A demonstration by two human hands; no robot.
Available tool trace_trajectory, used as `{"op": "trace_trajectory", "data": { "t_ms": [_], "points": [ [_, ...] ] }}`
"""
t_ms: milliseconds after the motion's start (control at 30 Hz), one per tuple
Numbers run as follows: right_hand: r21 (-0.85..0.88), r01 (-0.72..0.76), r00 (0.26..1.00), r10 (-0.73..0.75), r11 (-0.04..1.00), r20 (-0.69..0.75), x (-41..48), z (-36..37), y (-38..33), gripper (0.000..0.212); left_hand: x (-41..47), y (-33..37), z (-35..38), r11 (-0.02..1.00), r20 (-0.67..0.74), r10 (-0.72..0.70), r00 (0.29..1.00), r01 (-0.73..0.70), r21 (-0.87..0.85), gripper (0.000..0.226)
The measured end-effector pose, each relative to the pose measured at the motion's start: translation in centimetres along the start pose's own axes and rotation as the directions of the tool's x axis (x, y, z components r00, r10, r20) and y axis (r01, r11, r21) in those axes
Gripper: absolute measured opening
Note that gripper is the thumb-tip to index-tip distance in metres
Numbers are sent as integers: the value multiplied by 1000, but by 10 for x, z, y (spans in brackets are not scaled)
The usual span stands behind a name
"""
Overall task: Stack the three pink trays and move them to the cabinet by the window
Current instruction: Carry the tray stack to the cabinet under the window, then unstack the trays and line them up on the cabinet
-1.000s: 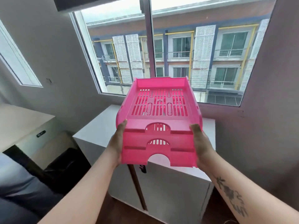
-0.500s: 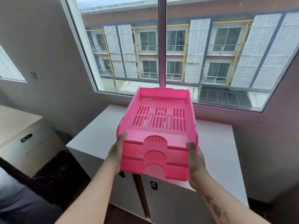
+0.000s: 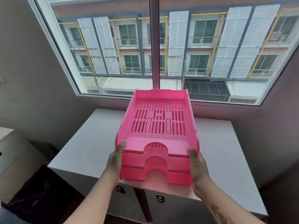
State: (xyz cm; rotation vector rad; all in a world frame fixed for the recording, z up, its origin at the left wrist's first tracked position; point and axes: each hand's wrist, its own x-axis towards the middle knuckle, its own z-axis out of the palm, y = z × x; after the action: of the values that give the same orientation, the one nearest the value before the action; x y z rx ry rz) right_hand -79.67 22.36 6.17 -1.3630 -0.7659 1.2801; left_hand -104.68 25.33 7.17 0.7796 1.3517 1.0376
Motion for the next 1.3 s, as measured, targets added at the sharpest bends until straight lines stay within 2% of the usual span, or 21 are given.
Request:
{"op": "trace_trajectory", "data": {
  "t_ms": [100, 233, 433, 500, 567, 633, 700, 733, 833, 867, 933, 967, 1100, 1300],
  "points": [
    [-6, 0, 997, 0, 1000, -72, -3, 12, 5, 84, 11, 0, -11, 1000, 52, 6, 999, -8, 25, 62],
    [-17, -8, 986, 5, 1000, -167, -8, 26, 5, 85, 24, 3, -23, 996, 100, 13, 995, -22, 91, 70],
    [-62, -30, 970, 14, 998, -244, -17, 45, -7, 68, 30, 16, -33, 987, 164, 40, 986, -65, 150, 61],
    [-112, 5, 974, -31, 994, -226, -22, 43, -20, 70, 26, 25, -33, 970, 173, 87, 981, -122, 208, 59],
    [-173, 51, 979, -84, 984, -188, -25, 42, -39, 75, 27, 39, -36, 938, 187, 153, 970, -202, 281, 69],
    [-238, 93, 972, -140, 967, -191, -22, 40, -59, 92, 32, 60, -36, 900, 197, 229, 953, -284, 331, 85],
    [-276, 98, 960, -164, 956, -225, -14, 37, -77, 102, 39, 81, -33, 886, 180, 252, 951, -301, 351, 94],
    [-286, 103, 958, -173, 953, -231, -10, 37, -85, 97, 40, 90, -30, 879, 176, 260, 949, -309, 364, 87],
    [-342, 72, 953, -165, 937, -252, 3, 40, -98, 68, 38, 105, -19, 832, 182, 273, 945, -327, 447, 38],
    [-378, 42, 955, -148, 925, -257, 7, 41, -98, 59, 38, 106, -16, 825, 171, 283, 944, -331, 459, 32],
    [-450, 12, 958, -139, 893, -250, 7, 46, -98, 37, 40, 105, -13, 808, 142, 307, 941, -337, 484, 35],
    [-476, 10, 955, -149, 879, -255, 7, 49, -96, 33, 41, 106, -13, 796, 134, 314, 940, -338, 502, 35],
    [-534, 66, 928, -249, 843, -278, 5, 63, -98, 35, 43, 117, -23, 779, 126, 334, 934, -349, 520, 35],
    [-533, 220, 913, -365, 817, -183, 12, 121, -104, 32, 40, 145, -76, 787, -1, 417, 909, -361, 500, 40]
  ]
}}
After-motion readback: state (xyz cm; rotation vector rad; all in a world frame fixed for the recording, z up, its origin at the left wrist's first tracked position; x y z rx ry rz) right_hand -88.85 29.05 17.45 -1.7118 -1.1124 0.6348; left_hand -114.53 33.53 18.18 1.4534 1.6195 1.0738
